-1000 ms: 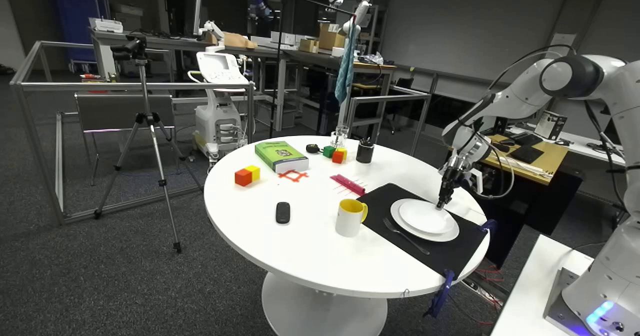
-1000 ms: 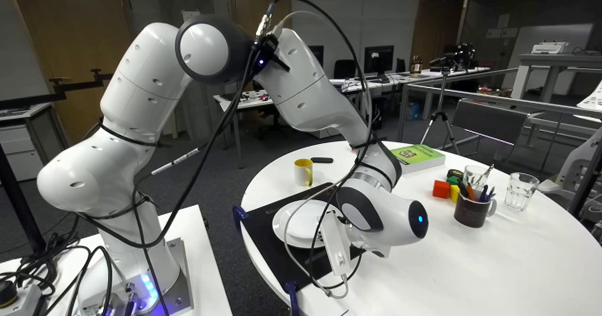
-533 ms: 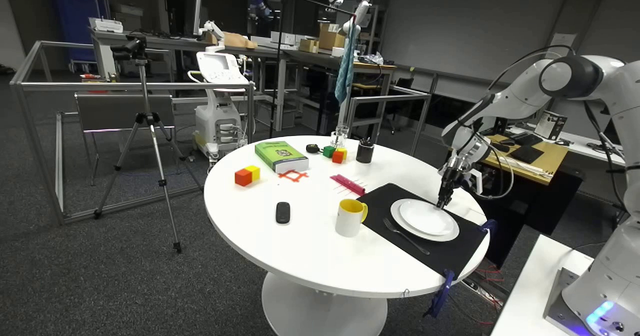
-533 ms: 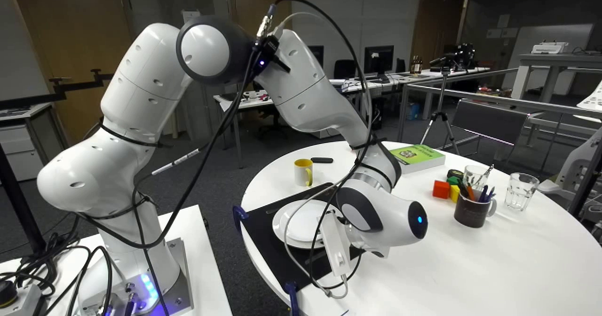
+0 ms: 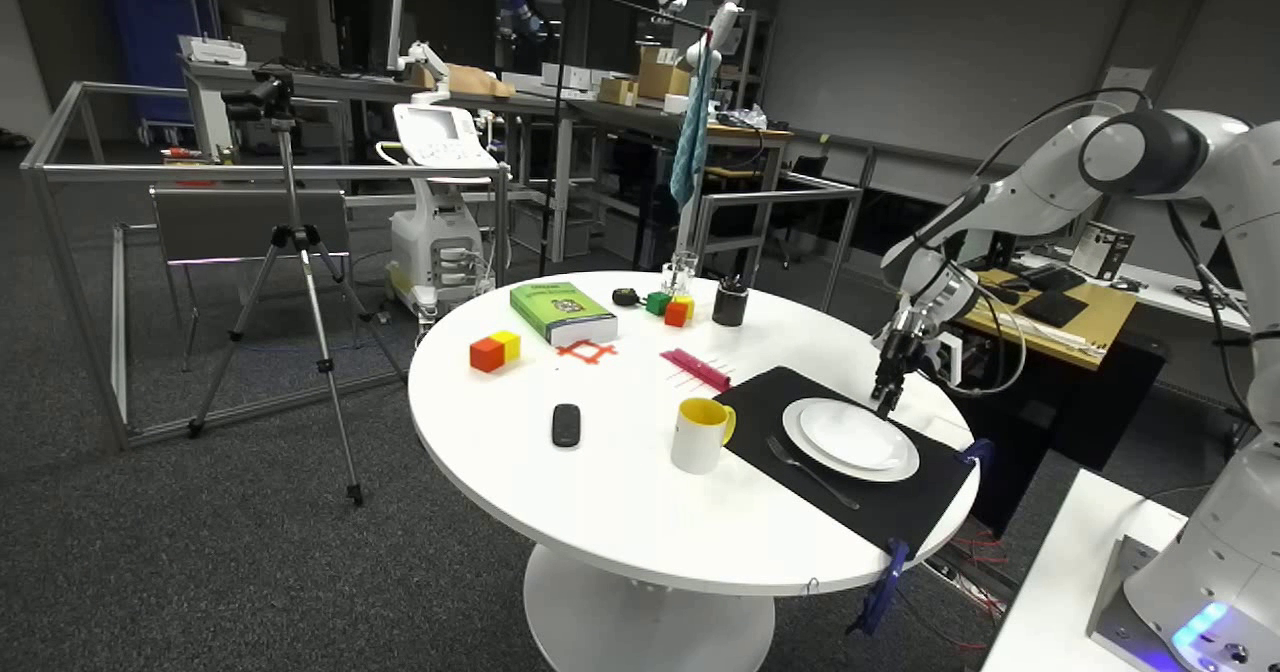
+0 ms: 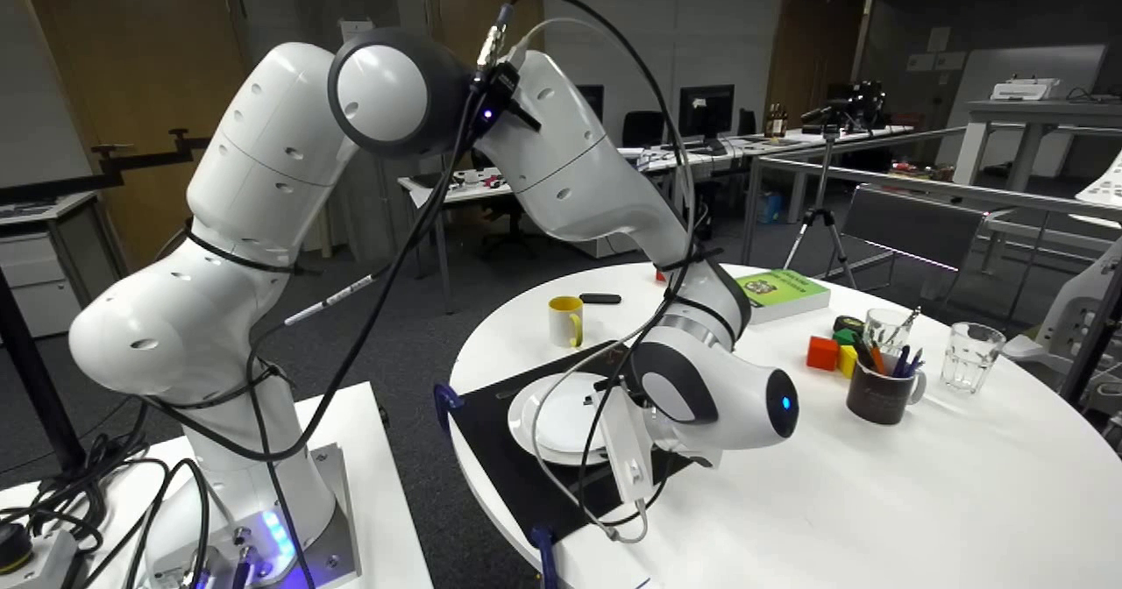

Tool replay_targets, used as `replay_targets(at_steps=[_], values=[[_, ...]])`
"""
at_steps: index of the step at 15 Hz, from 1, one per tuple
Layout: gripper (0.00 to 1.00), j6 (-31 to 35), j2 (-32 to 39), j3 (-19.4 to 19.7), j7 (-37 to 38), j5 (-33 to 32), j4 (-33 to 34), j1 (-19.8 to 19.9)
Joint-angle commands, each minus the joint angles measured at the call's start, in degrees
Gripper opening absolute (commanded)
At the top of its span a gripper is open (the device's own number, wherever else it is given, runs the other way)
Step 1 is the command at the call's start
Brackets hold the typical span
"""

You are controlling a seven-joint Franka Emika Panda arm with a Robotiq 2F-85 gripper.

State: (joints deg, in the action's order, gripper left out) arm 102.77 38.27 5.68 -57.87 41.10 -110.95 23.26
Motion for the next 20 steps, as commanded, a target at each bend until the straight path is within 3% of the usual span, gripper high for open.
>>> replay_targets(at_steps=[1,10,20], values=[[1.00,-1.2,-2.4,0.3,-1.1,-0.6,0.0,0.4],[1.00,-0.5,-11.9,1.4,-4.3,-0.5,-2.7,0.6],[1.00,0.7,-24.9,5.2,-6.8,-1.1,-6.4,-0.6]])
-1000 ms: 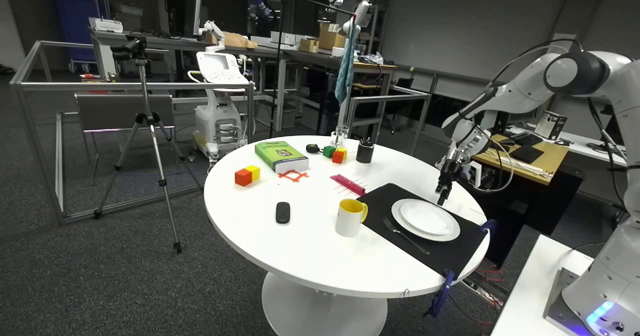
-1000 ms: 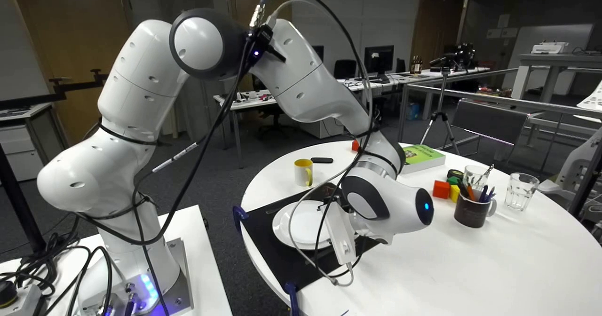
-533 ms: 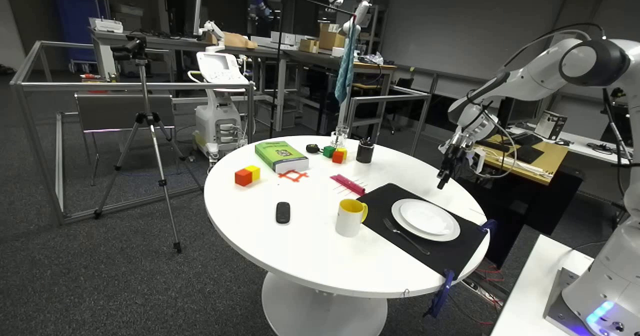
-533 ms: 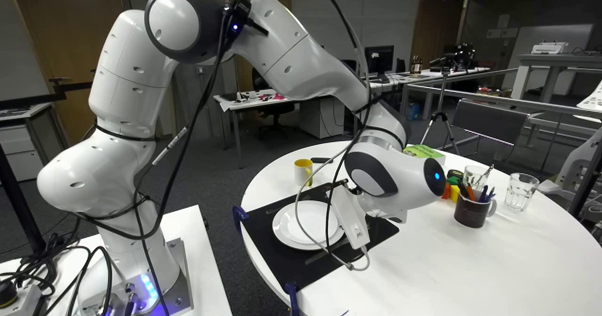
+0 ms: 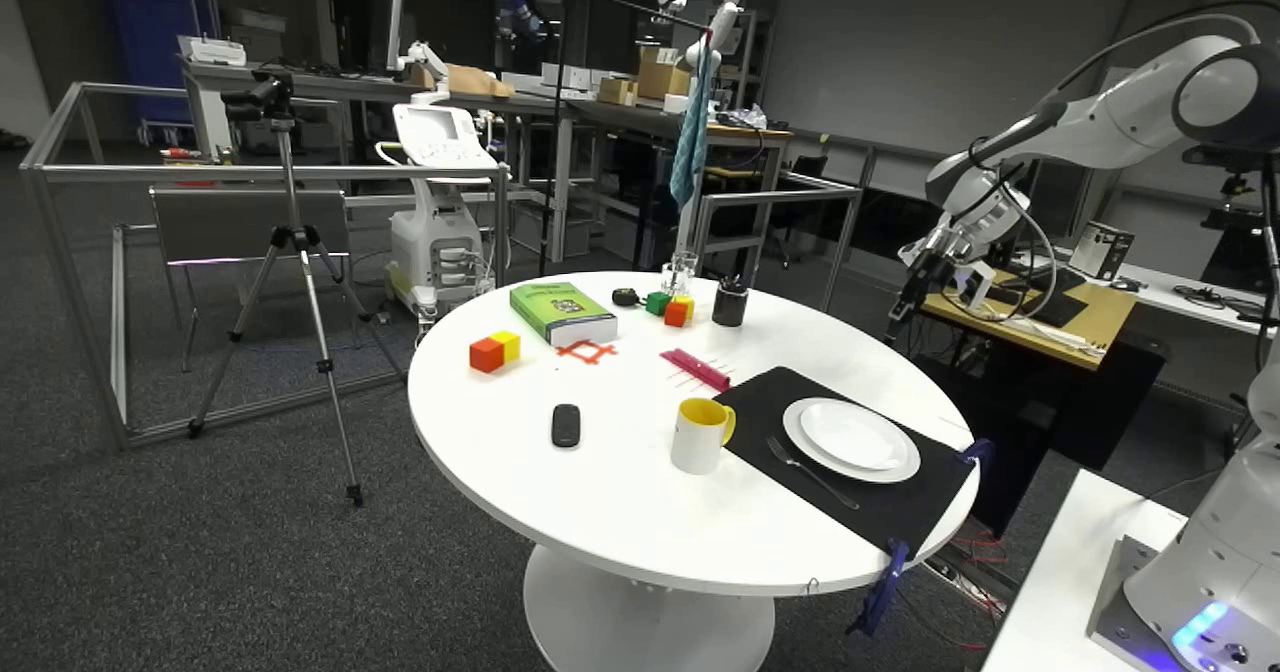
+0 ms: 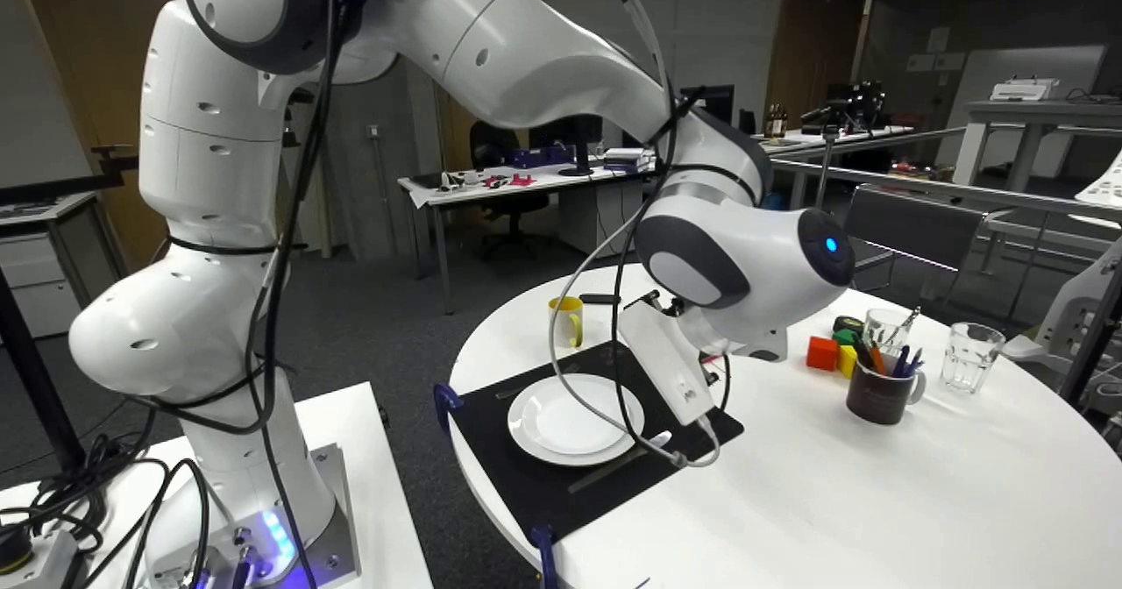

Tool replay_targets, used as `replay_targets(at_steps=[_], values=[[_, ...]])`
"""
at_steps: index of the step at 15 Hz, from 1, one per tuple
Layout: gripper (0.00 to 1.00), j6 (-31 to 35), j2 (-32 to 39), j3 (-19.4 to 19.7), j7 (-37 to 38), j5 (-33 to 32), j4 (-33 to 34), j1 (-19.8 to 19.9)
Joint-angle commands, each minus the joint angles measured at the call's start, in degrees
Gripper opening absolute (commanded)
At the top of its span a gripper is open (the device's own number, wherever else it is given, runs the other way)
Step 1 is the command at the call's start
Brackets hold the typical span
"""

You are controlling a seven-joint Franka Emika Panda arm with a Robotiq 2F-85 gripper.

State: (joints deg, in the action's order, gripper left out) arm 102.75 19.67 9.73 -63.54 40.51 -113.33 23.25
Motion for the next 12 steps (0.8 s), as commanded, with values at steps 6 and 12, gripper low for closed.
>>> replay_targets(at_steps=[6,12], values=[[1.00,2.5,-13.7,2.4,1.0,-1.5,-7.2,-2.3],[1.00,7.6,-19.8,2.8,5.3,-5.8,-10.1,-4.9]])
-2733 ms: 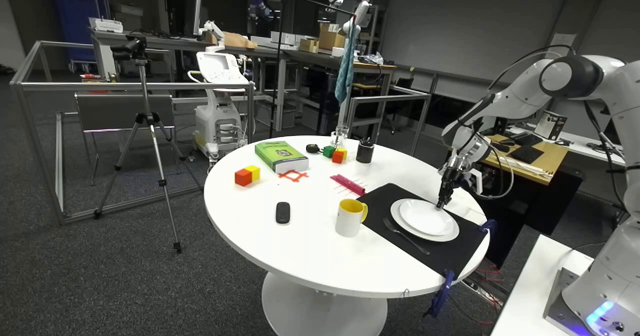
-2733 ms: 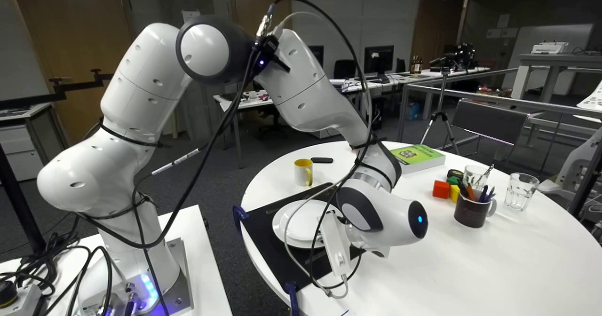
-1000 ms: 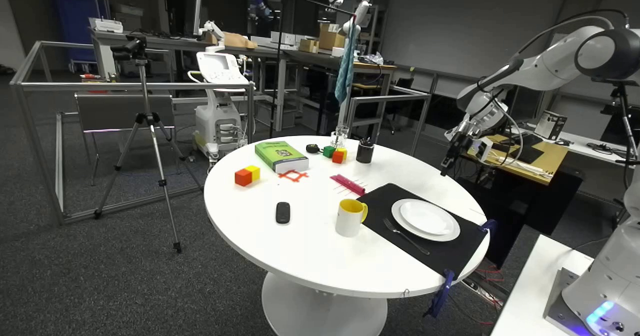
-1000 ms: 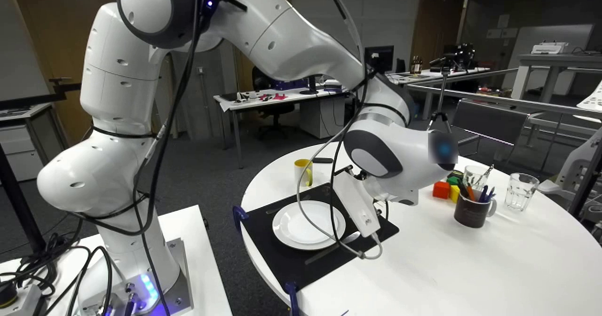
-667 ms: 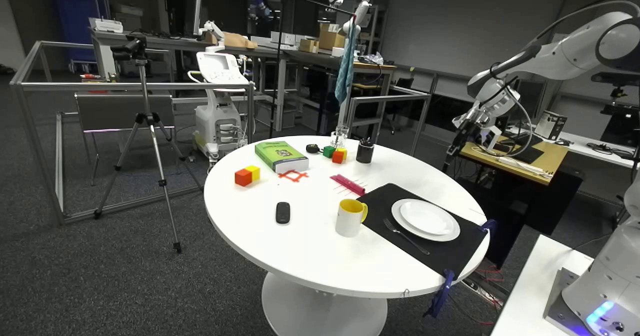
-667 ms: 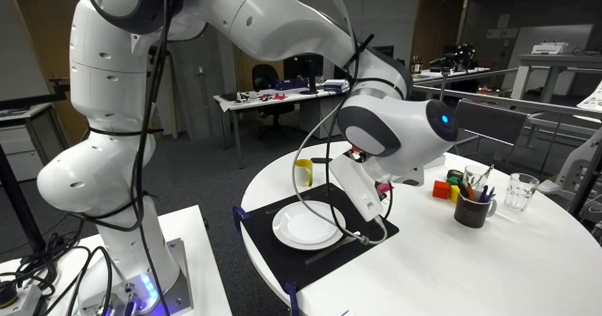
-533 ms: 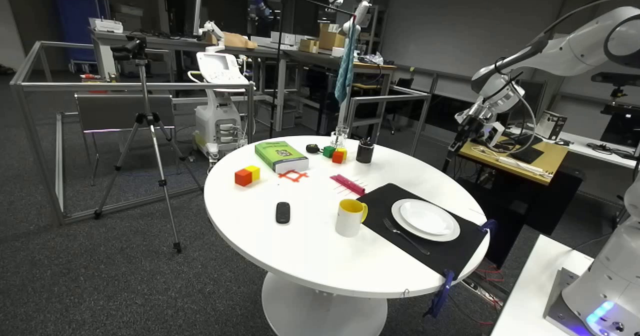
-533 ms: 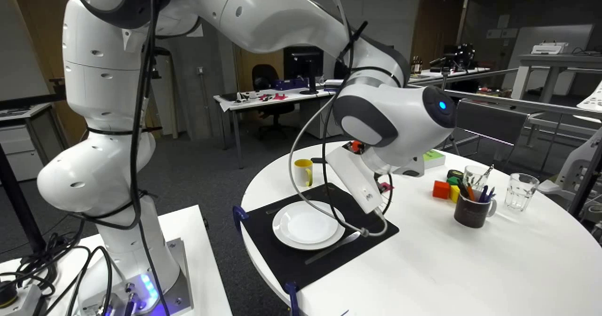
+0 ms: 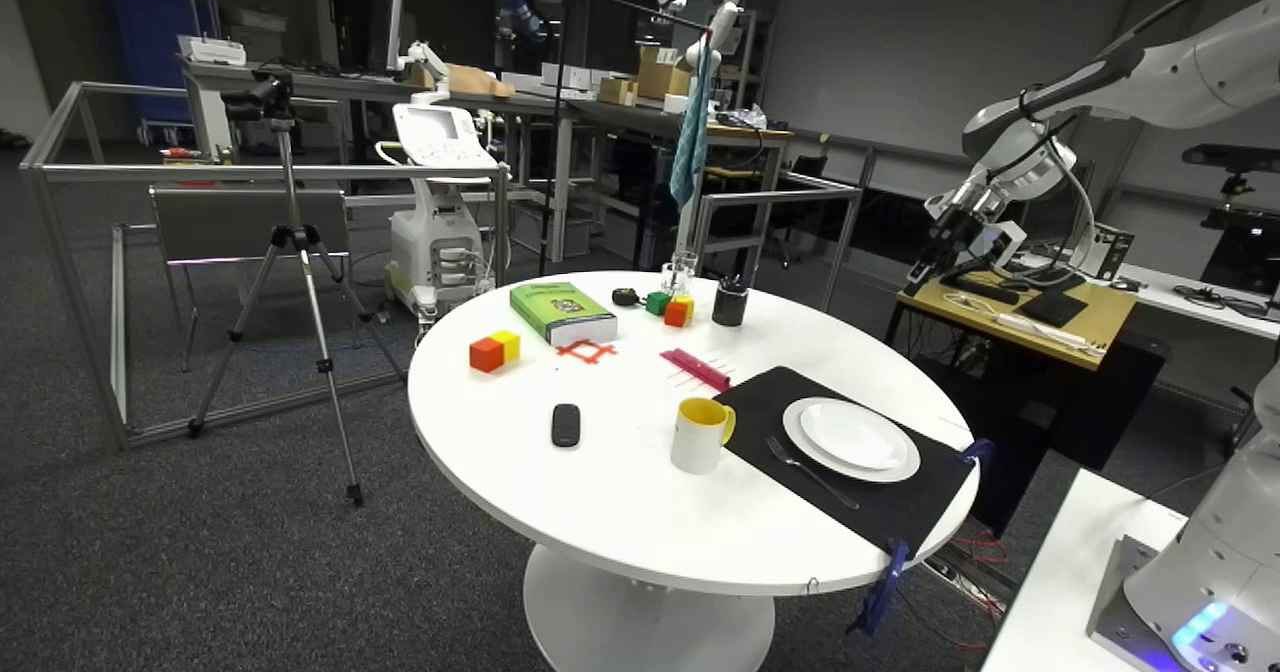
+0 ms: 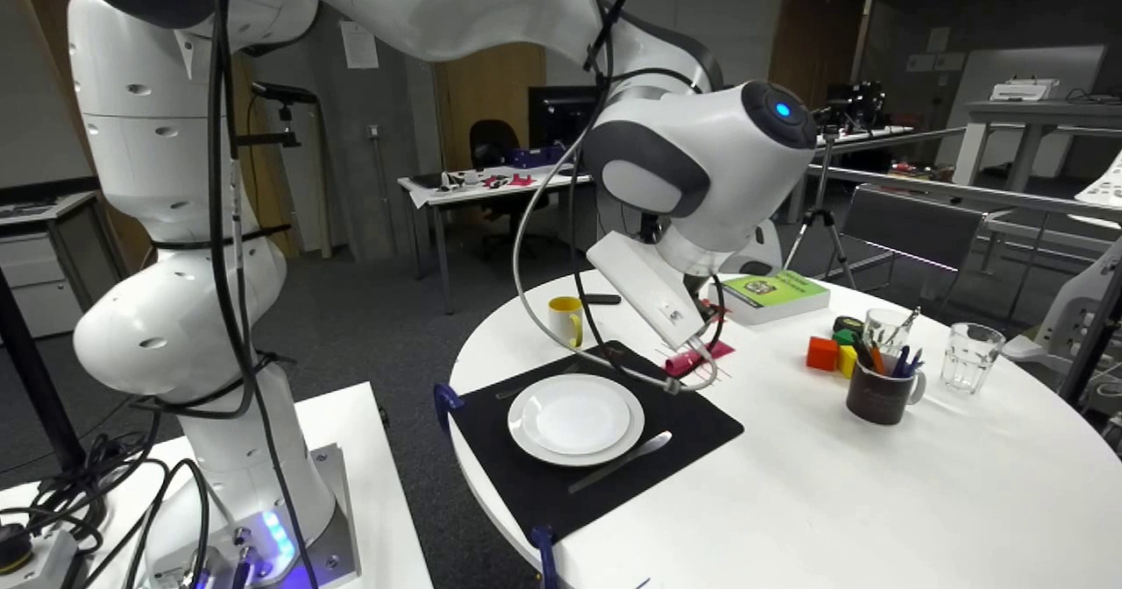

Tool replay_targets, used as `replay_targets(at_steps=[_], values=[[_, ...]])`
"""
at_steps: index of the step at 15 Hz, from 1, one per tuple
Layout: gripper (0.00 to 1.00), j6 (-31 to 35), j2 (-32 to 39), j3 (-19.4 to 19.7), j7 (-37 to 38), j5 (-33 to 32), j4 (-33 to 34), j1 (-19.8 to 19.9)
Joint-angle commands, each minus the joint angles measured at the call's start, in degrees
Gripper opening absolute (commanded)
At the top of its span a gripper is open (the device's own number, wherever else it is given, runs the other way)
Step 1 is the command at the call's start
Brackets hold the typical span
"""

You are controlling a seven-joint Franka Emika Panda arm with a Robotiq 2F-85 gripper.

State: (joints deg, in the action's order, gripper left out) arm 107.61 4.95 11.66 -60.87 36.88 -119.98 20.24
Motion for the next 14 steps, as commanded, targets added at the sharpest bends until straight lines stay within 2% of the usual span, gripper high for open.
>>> replay_targets(at_steps=[1,4,6,7,14], values=[[1.00,3.3,-6.0,0.8,3.3,-2.7,-3.9,-2.3],[1.00,4.0,-8.2,0.7,5.4,-4.1,-4.7,-3.4],[1.00,1.9,-8.3,0.7,8.6,-6.5,-4.0,-4.0],[1.00,1.6,-5.6,1.3,5.4,-4.4,-2.0,-3.8],[1.00,1.6,-5.2,1.4,5.8,-4.6,-2.0,-4.1]])
